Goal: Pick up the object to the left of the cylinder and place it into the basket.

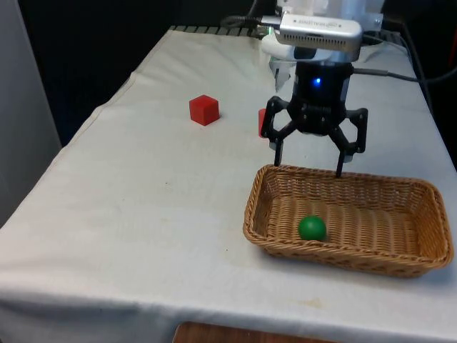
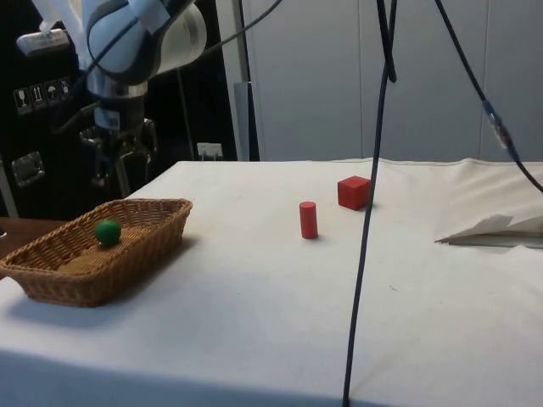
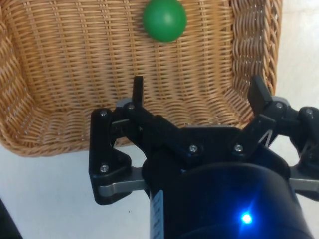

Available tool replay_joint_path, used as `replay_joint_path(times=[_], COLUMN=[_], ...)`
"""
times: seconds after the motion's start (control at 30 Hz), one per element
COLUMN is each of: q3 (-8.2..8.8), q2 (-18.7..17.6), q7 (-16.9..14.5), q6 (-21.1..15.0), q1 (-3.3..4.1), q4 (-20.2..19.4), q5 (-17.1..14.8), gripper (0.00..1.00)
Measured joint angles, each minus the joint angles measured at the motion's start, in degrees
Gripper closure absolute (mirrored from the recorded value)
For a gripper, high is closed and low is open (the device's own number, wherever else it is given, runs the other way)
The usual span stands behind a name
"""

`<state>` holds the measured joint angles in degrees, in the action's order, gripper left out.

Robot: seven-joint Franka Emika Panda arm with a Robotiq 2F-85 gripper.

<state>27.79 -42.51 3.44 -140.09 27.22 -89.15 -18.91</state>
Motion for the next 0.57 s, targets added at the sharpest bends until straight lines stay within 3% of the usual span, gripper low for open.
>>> replay_joint_path(times=[0.57], q3=[2.18], q2=[2.18], q7=[-0.06], q6=[6.42], q1=[0.06], q4=[2.06], q5=[0.00], gripper=[0.00])
